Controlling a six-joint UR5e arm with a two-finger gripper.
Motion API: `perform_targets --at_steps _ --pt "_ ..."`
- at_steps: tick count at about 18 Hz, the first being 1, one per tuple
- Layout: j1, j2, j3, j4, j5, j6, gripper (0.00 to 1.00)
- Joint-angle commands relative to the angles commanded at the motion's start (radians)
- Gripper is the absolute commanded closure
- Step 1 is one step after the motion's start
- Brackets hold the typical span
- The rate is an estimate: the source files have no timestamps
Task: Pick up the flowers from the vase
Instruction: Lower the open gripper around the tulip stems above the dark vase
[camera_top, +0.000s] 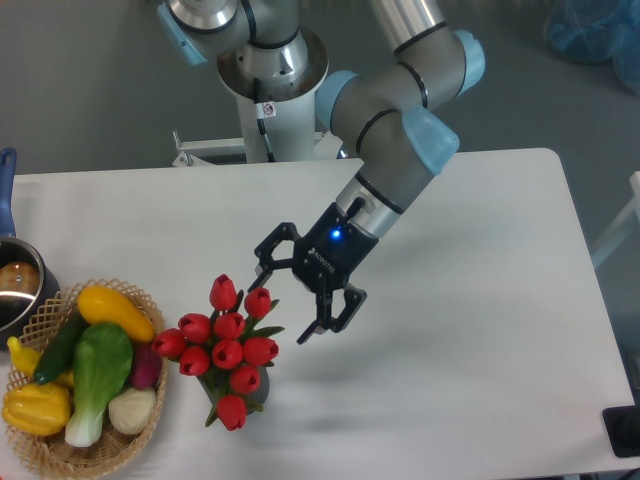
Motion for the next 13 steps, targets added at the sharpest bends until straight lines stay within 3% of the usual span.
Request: perform_targets --at_steps 13 --pt "-0.04 -0.035 0.018 0.008 -0.072 -0.005 0.0"
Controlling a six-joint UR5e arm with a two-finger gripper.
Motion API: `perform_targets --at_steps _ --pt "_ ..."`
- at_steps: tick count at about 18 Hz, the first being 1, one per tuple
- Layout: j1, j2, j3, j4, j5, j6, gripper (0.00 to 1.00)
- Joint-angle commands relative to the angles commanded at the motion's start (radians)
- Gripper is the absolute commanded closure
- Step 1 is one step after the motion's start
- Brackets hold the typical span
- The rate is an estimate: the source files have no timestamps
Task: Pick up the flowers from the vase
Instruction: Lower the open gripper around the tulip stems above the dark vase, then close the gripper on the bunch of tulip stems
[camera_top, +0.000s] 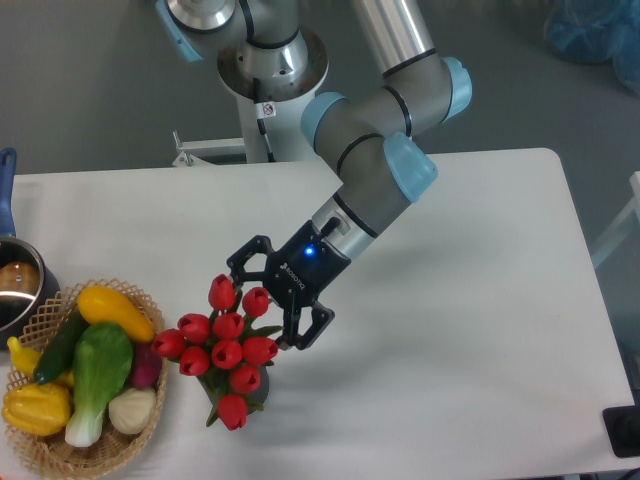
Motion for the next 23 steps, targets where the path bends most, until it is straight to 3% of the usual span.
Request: perform_targets --at_steps 10,11,13,23 --pt "-0.023 -0.026 0.028 0.0 0.0 0.0 0.0" --pt "-0.023 -0.025 0.029 0.0 0.0 0.0 0.02" --pt "-0.023 -0.026 0.029 0.0 0.0 0.0 0.17" --pt "-0.017 -0.02 0.02 0.002 0.0 0.009 0.28"
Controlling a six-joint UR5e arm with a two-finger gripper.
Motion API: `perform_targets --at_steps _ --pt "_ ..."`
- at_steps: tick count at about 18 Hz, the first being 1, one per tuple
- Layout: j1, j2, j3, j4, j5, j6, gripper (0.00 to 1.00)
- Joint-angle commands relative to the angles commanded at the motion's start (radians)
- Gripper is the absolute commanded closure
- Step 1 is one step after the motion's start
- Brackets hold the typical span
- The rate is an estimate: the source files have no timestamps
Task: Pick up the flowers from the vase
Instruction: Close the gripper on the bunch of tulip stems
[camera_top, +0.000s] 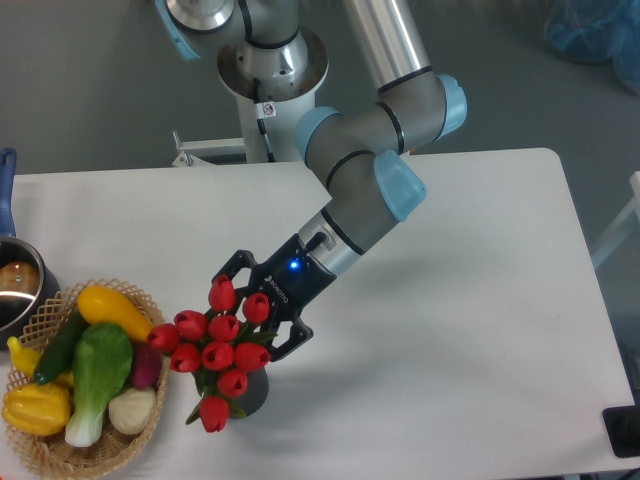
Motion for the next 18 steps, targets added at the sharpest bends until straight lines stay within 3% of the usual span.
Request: perform_targets --at_steps 4,11,14,18 --pt "0.002 0.003 -0.002 -0.002 0.0 0.0 0.41" --pt "0.003 0.003 0.0 0.0 0.0 0.0 0.46" --pt "0.003 0.005 0.003 -0.002 0.0 0.0 0.6" --pt "0.005 0.005 0.009 -0.002 0.0 -0.003 0.64"
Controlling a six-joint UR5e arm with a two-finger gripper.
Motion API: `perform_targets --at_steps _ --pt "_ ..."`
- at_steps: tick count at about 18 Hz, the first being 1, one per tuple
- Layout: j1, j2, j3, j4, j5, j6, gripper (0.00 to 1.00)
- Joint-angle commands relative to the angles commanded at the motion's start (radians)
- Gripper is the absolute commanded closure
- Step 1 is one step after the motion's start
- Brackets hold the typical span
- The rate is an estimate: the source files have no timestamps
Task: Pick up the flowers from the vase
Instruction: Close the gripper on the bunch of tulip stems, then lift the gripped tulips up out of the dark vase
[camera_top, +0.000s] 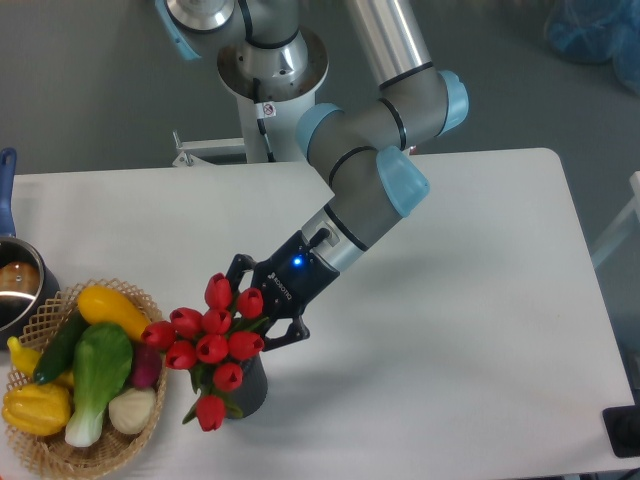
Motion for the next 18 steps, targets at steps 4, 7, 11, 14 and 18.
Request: perform_targets --at_steps 4,7,11,14,18 --pt "0.002 0.0 0.0 0.0 0.0 0.0 0.64" --pt "0.005 0.0 -0.001 0.0 -0.012 -0.002 0.64" --pt "0.008 0.002 -0.005 0.0 -0.051 -0.002 0.66" --pt "0.011 0.005 -0.005 0.0 -0.052 -0.002 0.66" --pt "0.015 0.018 -0.005 0.0 -0.066 -0.005 0.67"
